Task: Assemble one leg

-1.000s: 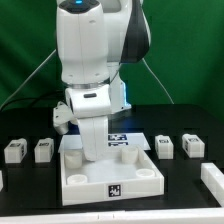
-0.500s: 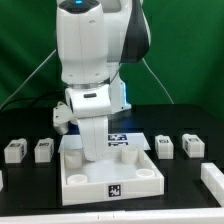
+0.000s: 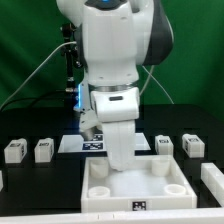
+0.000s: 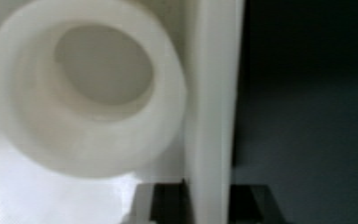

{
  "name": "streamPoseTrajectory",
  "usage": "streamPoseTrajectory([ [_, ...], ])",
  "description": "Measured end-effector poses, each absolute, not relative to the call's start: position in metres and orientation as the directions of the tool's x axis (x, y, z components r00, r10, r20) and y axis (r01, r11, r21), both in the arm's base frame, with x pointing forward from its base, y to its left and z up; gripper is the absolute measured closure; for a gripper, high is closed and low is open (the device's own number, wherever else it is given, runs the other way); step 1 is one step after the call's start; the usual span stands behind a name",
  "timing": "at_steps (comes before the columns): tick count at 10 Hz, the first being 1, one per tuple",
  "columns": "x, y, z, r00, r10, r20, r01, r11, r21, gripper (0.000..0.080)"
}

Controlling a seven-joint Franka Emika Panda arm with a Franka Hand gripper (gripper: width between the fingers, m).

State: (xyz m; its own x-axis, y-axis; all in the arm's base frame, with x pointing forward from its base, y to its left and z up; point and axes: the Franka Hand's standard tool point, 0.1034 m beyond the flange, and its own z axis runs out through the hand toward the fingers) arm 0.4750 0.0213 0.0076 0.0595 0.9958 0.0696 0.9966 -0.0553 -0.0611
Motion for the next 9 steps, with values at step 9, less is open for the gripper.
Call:
streamPoseTrajectory([
  [9, 0.496, 0.055, 0.005, 0.021, 0.999, 0.037, 0.996, -0.017, -0.092, 0.0617],
])
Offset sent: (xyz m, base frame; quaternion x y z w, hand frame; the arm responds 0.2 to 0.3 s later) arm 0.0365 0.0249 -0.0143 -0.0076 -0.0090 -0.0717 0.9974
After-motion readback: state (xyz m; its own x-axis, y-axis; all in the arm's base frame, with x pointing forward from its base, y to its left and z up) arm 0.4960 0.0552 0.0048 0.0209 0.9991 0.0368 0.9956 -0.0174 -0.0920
